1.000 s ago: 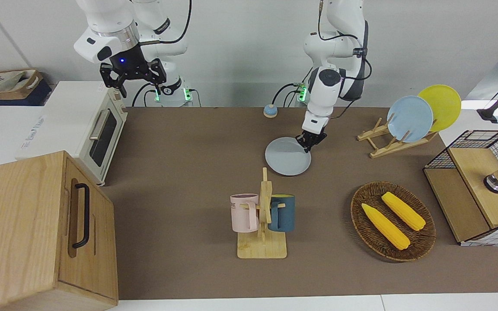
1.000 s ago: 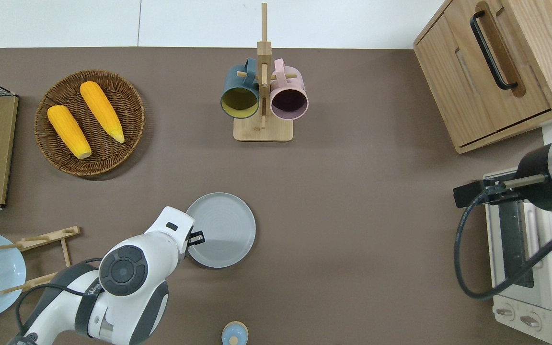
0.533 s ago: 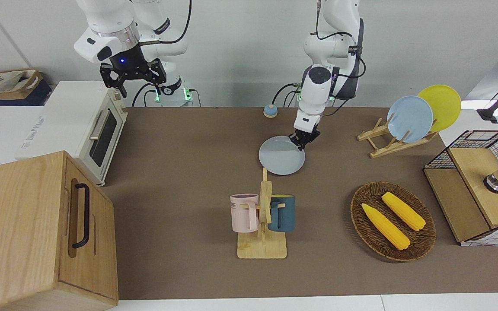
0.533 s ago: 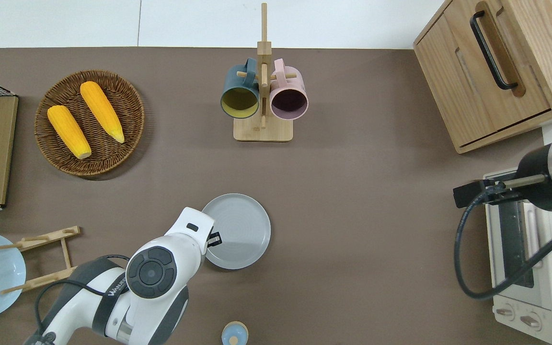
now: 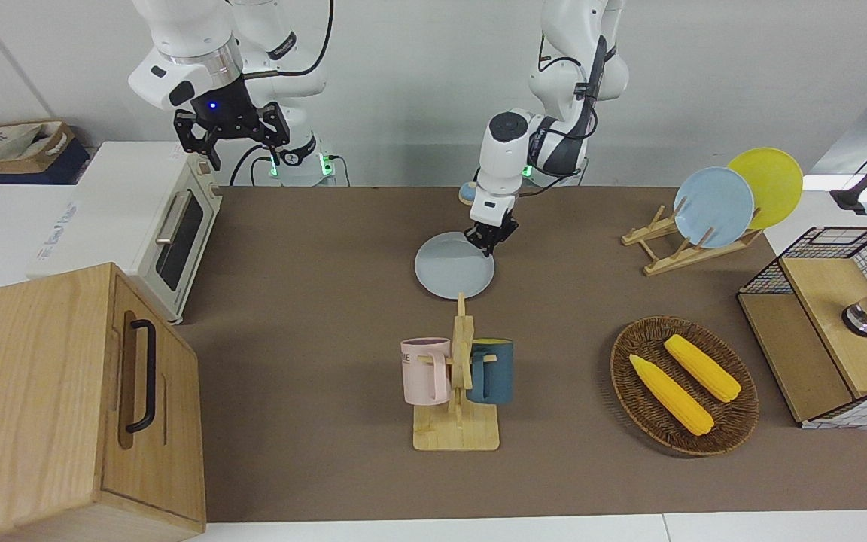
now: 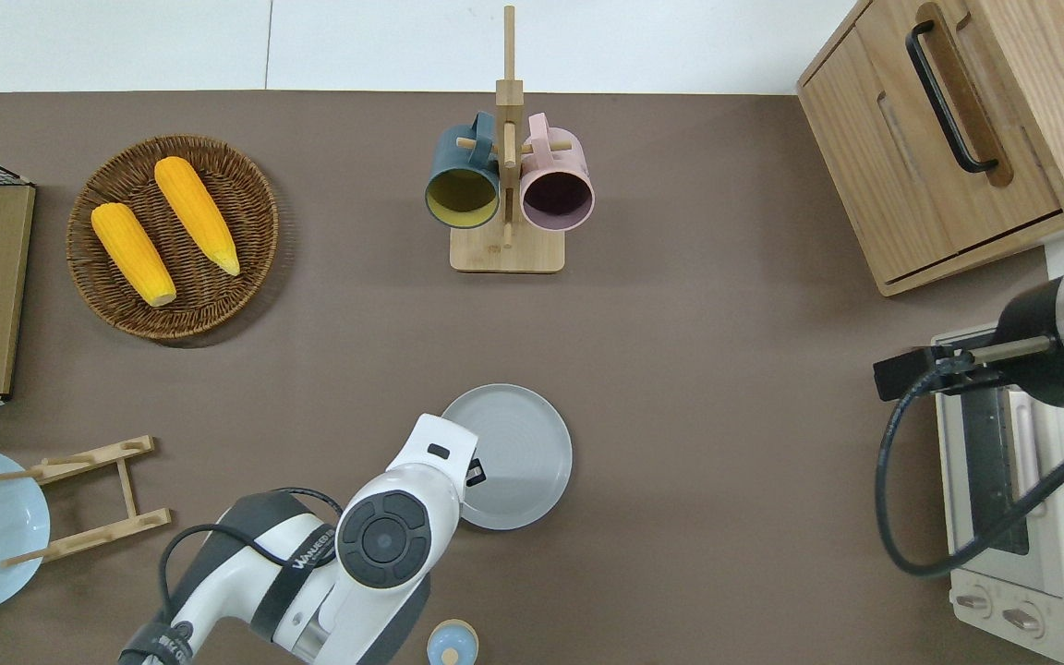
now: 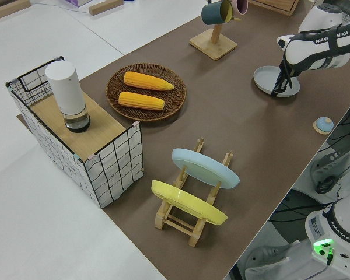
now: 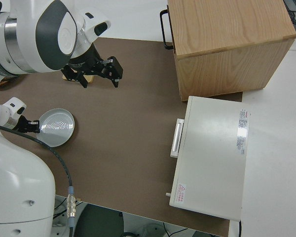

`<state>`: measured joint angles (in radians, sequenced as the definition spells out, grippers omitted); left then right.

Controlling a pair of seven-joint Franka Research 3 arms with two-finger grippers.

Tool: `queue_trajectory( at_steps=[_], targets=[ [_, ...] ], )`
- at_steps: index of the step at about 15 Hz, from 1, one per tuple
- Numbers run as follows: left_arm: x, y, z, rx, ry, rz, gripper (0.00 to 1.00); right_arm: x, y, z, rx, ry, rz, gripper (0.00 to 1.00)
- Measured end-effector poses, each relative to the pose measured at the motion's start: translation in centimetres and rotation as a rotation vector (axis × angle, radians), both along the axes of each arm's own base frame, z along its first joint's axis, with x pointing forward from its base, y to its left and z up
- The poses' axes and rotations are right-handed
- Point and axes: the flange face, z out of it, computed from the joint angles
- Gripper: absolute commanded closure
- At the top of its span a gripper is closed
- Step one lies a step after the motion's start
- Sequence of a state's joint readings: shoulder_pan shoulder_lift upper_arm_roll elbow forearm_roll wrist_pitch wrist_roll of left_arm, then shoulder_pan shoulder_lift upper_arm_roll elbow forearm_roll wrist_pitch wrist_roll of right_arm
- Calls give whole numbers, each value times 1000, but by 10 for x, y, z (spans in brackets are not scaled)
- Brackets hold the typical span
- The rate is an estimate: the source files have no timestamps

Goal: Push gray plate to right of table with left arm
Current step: 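Push the gray plate with the left gripper toward the toaster oven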

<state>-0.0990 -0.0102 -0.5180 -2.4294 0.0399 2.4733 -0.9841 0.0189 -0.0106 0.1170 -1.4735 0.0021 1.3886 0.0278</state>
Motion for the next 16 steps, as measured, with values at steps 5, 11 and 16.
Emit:
queue_trajectory(
  at_steps=[5,11,16],
  targets=[
    [-10,-38,-4,-4,-2,20,1000,0,0,0,0,0,0,17],
    [-18,-72,-5,-4,-3,42,1000,0,0,0,0,0,0,17],
    [-17,-103,-3,0,2,63,1000,0,0,0,0,0,0,17]
  ],
)
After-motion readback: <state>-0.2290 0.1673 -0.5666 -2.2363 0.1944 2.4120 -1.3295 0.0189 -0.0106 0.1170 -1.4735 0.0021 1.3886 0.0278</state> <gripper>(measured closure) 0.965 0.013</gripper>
